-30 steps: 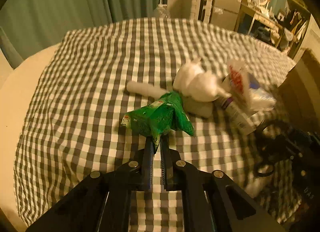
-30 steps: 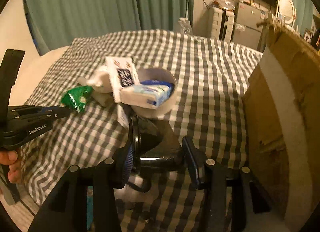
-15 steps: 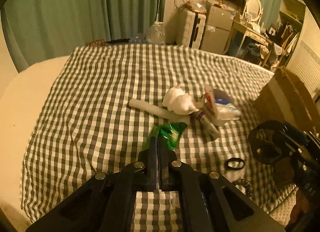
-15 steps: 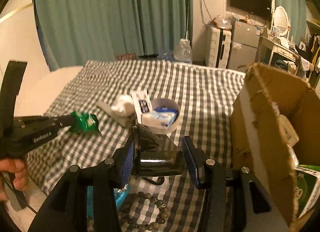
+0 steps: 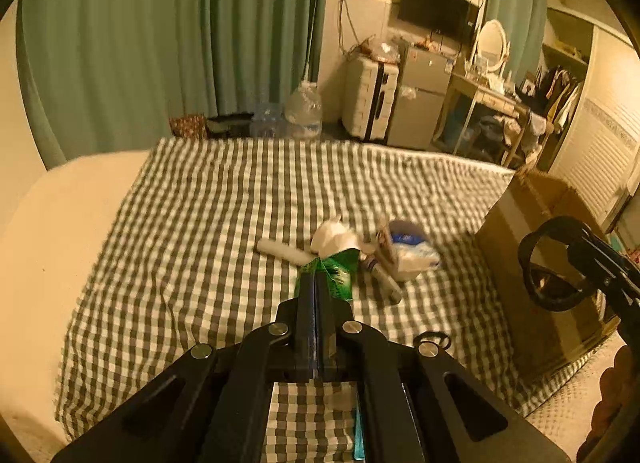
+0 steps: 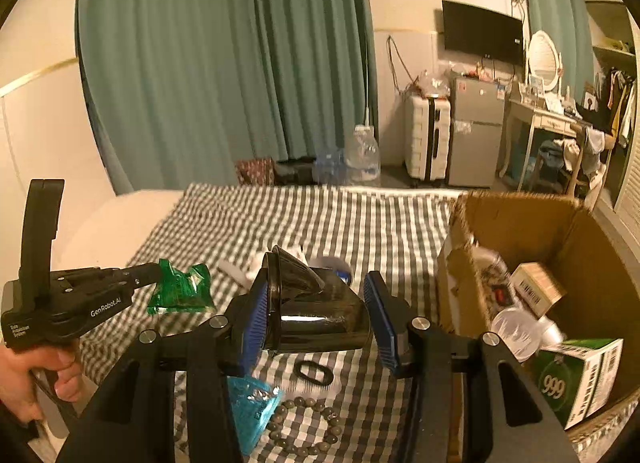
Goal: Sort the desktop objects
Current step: 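Carry the green bag with left tool while right tool carries black object to box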
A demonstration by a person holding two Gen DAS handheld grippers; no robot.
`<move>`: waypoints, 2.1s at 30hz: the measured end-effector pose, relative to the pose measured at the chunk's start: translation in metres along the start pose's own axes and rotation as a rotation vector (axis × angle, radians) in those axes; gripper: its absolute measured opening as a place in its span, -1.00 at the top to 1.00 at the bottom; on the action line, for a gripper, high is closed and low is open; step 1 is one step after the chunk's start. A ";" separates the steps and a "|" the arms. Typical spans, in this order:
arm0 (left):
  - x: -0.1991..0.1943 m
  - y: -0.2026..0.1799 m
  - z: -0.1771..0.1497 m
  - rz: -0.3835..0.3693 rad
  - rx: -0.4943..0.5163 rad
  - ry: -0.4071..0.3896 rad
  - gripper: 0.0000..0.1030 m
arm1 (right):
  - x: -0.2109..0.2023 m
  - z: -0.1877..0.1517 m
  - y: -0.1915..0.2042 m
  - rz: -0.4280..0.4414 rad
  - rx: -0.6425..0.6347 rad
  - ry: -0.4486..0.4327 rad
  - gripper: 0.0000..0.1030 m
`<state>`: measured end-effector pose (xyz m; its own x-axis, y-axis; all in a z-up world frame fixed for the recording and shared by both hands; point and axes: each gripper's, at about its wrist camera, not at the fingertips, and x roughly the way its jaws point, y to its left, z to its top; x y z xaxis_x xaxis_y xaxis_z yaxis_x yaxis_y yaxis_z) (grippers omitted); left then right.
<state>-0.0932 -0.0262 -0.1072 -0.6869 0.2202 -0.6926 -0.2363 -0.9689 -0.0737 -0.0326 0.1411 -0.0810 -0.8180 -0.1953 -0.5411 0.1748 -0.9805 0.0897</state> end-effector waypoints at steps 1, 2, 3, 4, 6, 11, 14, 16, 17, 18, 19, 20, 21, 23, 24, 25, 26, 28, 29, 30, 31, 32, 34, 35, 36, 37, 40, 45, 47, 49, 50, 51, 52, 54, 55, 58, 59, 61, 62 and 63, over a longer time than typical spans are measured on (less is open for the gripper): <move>-0.005 -0.001 0.002 -0.002 0.002 -0.013 1.00 | -0.003 0.002 0.001 -0.002 0.000 -0.010 0.11; -0.011 -0.002 0.004 -0.005 0.003 -0.026 1.00 | -0.006 0.003 0.002 -0.002 0.001 -0.019 0.11; -0.017 -0.003 0.005 -0.009 0.005 -0.039 1.00 | -0.009 0.004 0.002 -0.001 0.001 -0.027 0.11; -0.022 -0.003 0.006 -0.010 0.006 -0.049 1.00 | -0.013 0.006 0.003 -0.001 0.002 -0.036 0.11; -0.034 -0.002 0.009 -0.011 0.007 -0.072 1.00 | -0.022 0.009 0.004 0.003 0.007 -0.054 0.11; -0.062 -0.004 0.010 -0.005 0.018 -0.127 1.00 | -0.048 0.013 0.002 0.011 0.009 -0.098 0.11; -0.077 -0.004 0.011 -0.003 0.020 -0.152 1.00 | -0.064 0.017 0.005 0.016 0.006 -0.128 0.11; -0.086 -0.007 0.012 -0.002 0.027 -0.163 1.00 | -0.074 0.019 0.006 0.017 0.005 -0.144 0.11; -0.090 -0.008 0.013 -0.002 0.029 -0.168 1.00 | -0.080 0.020 0.007 0.019 0.005 -0.154 0.11; -0.094 -0.010 0.014 -0.001 0.033 -0.173 1.00 | -0.087 0.020 0.007 0.020 0.005 -0.164 0.11; -0.098 -0.011 0.014 0.002 0.039 -0.179 1.00 | -0.092 0.021 0.007 0.021 0.005 -0.171 0.11; -0.102 -0.014 0.015 0.006 0.046 -0.186 1.00 | -0.098 0.022 0.007 0.021 0.004 -0.181 0.11; -0.108 -0.016 0.016 0.006 0.049 -0.194 1.00 | -0.103 0.023 0.007 0.021 0.003 -0.187 0.11; -0.117 -0.019 0.018 -0.002 0.043 -0.205 1.00 | -0.114 0.025 0.006 0.019 -0.001 -0.197 0.11; -0.122 -0.022 0.020 -0.009 0.040 -0.212 1.00 | -0.119 0.026 0.005 0.018 -0.002 -0.207 0.11; -0.127 -0.026 0.022 -0.012 0.041 -0.218 1.00 | -0.125 0.027 0.004 0.016 -0.003 -0.217 0.11; -0.132 -0.029 0.023 -0.012 0.045 -0.226 1.00 | -0.130 0.027 0.004 0.013 -0.007 -0.226 0.11; -0.141 -0.036 0.025 -0.016 0.052 -0.240 1.00 | -0.139 0.027 0.002 0.002 -0.015 -0.239 0.11; -0.146 -0.041 0.026 -0.023 0.056 -0.246 1.00 | -0.145 0.028 0.000 -0.004 -0.018 -0.247 0.11; -0.150 -0.046 0.028 -0.028 0.061 -0.250 1.00 | -0.148 0.028 -0.002 -0.006 -0.017 -0.252 0.11; -0.153 -0.050 0.029 -0.033 0.066 -0.253 1.00 | -0.152 0.028 -0.004 -0.009 -0.015 -0.258 0.11; -0.156 -0.055 0.030 -0.038 0.071 -0.258 1.00 | -0.156 0.029 -0.007 -0.011 -0.010 -0.263 0.11; -0.163 -0.066 0.031 -0.046 0.076 -0.269 1.00 | -0.165 0.030 -0.015 -0.018 0.002 -0.270 0.11; -0.166 -0.071 0.032 -0.051 0.078 -0.271 1.00 | -0.169 0.030 -0.020 -0.022 0.011 -0.275 0.11; -0.168 -0.078 0.033 -0.060 0.080 -0.272 1.00 | -0.172 0.030 -0.025 -0.024 0.020 -0.279 0.11; -0.170 -0.083 0.034 -0.068 0.083 -0.271 1.00 | -0.176 0.031 -0.029 -0.026 0.028 -0.281 0.11; -0.176 -0.103 0.037 -0.086 0.100 -0.274 1.00 | -0.187 0.031 -0.044 -0.045 0.049 -0.288 0.11; -0.180 -0.140 0.044 -0.121 0.129 -0.277 1.00 | -0.204 0.032 -0.069 -0.059 0.094 -0.296 0.11; -0.179 -0.154 0.046 -0.136 0.141 -0.273 1.00 | -0.212 0.032 -0.081 -0.068 0.112 -0.301 0.10; -0.177 -0.171 0.049 -0.152 0.157 -0.268 1.00 | -0.218 0.031 -0.091 -0.080 0.118 -0.299 0.10; -0.175 -0.179 0.050 -0.158 0.165 -0.267 1.00 | -0.220 0.030 -0.096 -0.087 0.124 -0.296 0.10; -0.173 -0.187 0.051 -0.165 0.175 -0.267 1.00 | -0.222 0.030 -0.100 -0.084 0.130 -0.288 0.10; -0.172 -0.193 0.051 -0.170 0.180 -0.267 1.00 | -0.223 0.029 -0.108 -0.067 0.142 -0.274 0.10; -0.167 -0.208 0.049 -0.183 0.193 -0.260 1.00 | -0.226 0.029 -0.119 -0.066 0.157 -0.276 0.10; -0.164 -0.215 0.049 -0.192 0.200 -0.254 1.00 | -0.228 0.029 -0.123 -0.070 0.158 -0.276 0.10; -0.153 -0.237 0.047 -0.211 0.221 -0.236 1.00 | -0.231 0.027 -0.134 -0.096 0.149 -0.272 0.10; -0.150 -0.241 0.046 -0.216 0.228 -0.230 1.00 | -0.231 0.027 -0.137 -0.106 0.146 -0.270 0.10; -0.140 -0.253 0.043 -0.226 0.244 -0.214 1.00 | -0.229 0.027 -0.144 -0.121 0.143 -0.263 0.10; -0.136 -0.258 0.042 -0.230 0.252 -0.207 1.00 | -0.227 0.025 -0.149 -0.128 0.142 -0.259 0.10; -0.130 -0.262 0.042 -0.234 0.262 -0.198 1.00 | -0.224 0.025 -0.153 -0.132 0.142 -0.254 0.10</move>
<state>0.0290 0.2038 0.0319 -0.7071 0.4733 -0.5253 -0.5513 -0.8342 -0.0095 0.1107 0.3340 0.0471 -0.9423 -0.0477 -0.3314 -0.0057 -0.9873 0.1585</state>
